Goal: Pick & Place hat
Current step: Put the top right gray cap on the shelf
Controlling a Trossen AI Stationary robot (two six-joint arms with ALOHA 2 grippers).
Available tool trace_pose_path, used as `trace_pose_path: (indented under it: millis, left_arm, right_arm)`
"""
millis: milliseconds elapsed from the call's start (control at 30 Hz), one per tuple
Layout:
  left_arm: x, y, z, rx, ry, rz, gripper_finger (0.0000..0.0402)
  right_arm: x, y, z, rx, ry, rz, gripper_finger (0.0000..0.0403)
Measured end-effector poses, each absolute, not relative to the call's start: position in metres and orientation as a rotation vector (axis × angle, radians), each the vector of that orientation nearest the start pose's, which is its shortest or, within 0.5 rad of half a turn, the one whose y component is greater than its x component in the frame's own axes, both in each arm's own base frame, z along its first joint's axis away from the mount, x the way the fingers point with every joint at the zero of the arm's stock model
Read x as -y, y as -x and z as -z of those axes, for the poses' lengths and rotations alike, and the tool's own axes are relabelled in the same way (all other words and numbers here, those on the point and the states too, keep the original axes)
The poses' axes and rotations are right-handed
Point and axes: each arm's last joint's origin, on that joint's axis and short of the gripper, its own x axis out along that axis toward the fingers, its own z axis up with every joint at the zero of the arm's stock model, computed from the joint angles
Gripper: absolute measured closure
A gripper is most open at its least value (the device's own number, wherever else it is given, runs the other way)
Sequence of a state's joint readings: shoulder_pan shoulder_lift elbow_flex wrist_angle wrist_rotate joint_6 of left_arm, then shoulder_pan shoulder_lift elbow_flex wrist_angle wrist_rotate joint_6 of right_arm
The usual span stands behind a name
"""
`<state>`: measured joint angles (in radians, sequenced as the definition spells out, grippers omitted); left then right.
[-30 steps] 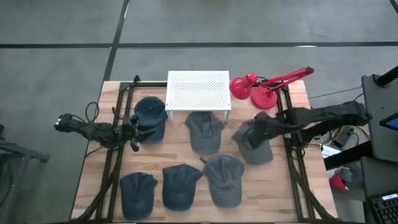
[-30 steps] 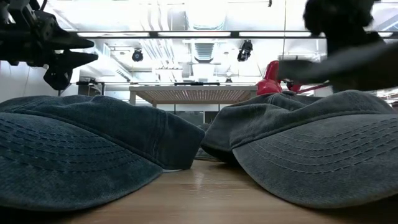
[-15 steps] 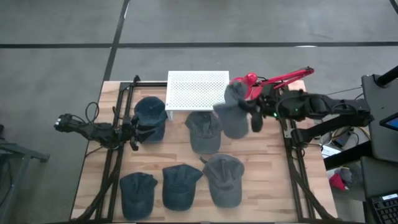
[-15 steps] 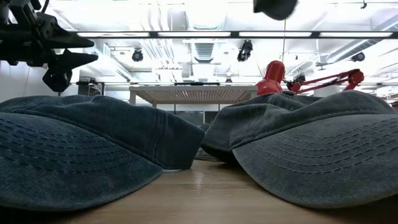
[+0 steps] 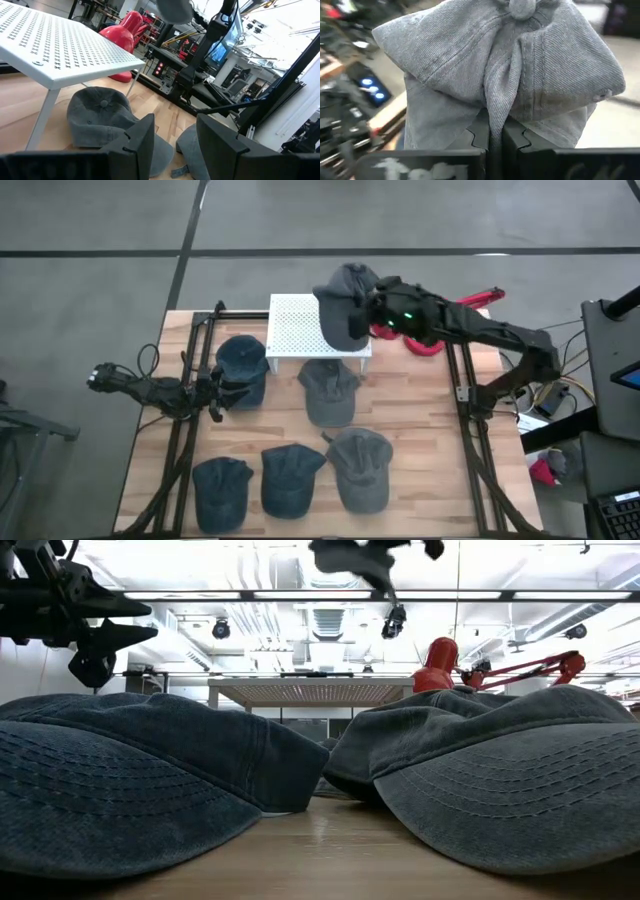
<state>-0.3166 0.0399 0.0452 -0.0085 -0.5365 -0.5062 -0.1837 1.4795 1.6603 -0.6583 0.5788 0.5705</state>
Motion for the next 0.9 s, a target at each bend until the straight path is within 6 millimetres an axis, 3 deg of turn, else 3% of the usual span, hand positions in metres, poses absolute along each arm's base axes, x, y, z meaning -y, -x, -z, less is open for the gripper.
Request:
trace_pose_path:
  millis: [400, 900]
  left_arm:
    - [0.015, -0.093, -0.175, 0.053, 0.503, -0.216, 0.0252]
    - [0.015, -0.093, -0.175, 0.054, 0.514, -0.216, 0.0252]
  right_arm:
    - [0.120, -0.339, -0.370, -0.525, -0.542, 1.097, 0.0390]
    - [0.148, -0.345, -0.338, -0.671, -0.568, 1.148, 0.0390]
